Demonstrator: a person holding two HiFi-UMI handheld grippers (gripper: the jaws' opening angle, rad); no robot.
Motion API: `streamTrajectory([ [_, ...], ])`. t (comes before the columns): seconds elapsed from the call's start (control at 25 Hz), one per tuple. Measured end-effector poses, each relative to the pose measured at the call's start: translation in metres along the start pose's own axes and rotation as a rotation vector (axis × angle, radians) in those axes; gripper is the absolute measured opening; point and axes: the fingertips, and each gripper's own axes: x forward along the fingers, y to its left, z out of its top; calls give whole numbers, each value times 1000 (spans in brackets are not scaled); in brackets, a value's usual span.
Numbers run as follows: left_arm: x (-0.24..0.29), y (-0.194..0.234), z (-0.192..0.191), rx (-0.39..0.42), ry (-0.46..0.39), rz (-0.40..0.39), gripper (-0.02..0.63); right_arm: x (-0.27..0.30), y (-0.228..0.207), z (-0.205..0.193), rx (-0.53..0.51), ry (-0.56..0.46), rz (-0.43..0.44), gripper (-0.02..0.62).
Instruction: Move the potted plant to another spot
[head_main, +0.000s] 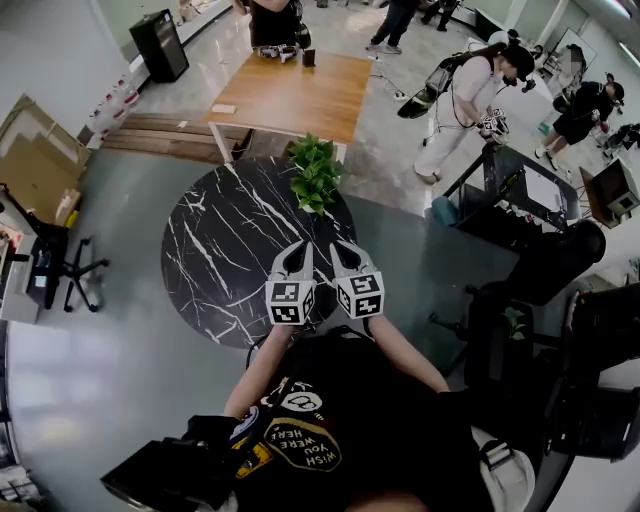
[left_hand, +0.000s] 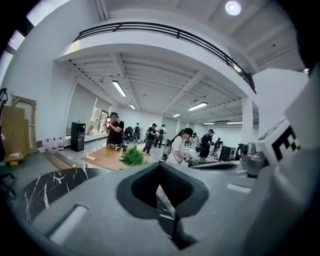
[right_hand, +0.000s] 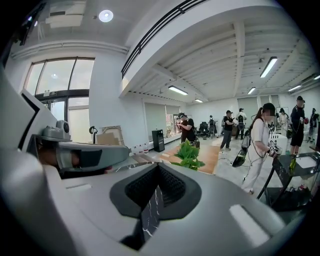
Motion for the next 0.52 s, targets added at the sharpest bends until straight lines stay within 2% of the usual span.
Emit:
streamTrajectory([
  [0.24, -5, 6, -1, -17, -7, 31, 5, -7, -1, -3, -1, -3, 6, 2],
  [0.52, -2, -5, -2, -19, 6, 16, 4, -12, -7, -1, 6, -2, 0, 2],
])
